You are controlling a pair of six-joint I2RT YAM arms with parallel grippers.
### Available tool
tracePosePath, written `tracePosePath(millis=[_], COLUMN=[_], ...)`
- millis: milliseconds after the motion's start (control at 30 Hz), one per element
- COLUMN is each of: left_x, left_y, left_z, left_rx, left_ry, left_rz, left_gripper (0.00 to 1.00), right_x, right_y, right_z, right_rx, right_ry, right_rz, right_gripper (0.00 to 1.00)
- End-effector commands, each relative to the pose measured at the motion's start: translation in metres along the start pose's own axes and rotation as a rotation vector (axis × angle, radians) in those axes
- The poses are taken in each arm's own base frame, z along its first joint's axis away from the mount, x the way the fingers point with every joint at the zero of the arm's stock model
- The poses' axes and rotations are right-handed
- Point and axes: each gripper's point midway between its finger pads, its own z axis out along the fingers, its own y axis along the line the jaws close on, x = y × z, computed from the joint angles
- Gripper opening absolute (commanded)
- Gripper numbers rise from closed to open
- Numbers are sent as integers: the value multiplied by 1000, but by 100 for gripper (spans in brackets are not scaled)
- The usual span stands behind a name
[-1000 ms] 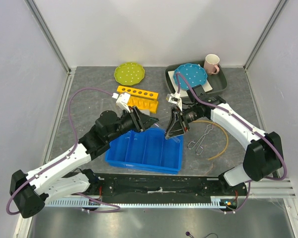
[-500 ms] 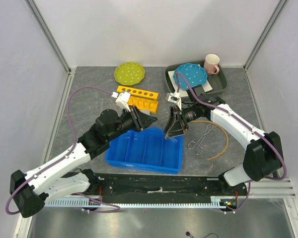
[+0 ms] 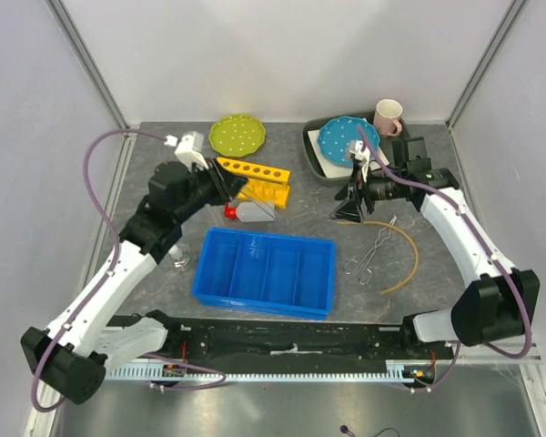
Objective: Organize the chemistry lab equipment
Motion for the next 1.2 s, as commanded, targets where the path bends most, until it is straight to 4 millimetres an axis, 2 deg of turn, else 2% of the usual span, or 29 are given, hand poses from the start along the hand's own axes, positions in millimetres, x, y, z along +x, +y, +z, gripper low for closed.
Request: tracePosePath(millis=[0, 33, 100, 133, 200, 233, 300, 333, 600, 867, 1167], left_x=[-45, -56, -66, -76, -81, -92, -97, -105, -126, -129, -127], left_y=[36, 39, 59, 60, 77, 77, 90, 90, 118, 148, 165], left_z=[2, 2, 12, 14, 25, 27, 38, 40, 66, 86, 100], left_rx=[-109, -129, -192, -200, -250, -257, -298, -305, -399, -474, -490], left_ry=[-40, -51, -50, -63, -55, -72, -66, -78, -105, -91, -77], left_rz=[148, 188, 206, 233, 249, 271, 293, 316, 405, 499, 531], left_gripper=[7, 7, 7, 7, 7, 7, 7, 7, 7, 7, 8], right_x=[7, 21, 30, 44, 53, 62, 67, 69, 75, 75, 77], right_y=[-9, -5, -5, -4, -8, -8, -8, -8, -14, -14, -15], right_z=[-11, -10, -9, -8, -8, -9, -10, -12, -19, -19, -18], right_rx=[99, 94, 103, 111, 130, 133, 131, 128, 150, 155, 151], right_ry=[2, 8, 3, 16, 19, 19, 5, -4, -6, -3, 3], right_rz=[-163, -165, -190, -194, -208, -194, -191, -187, -193, -204, -196], right_gripper=[73, 73, 74, 74, 75, 75, 75, 75, 75, 75, 75])
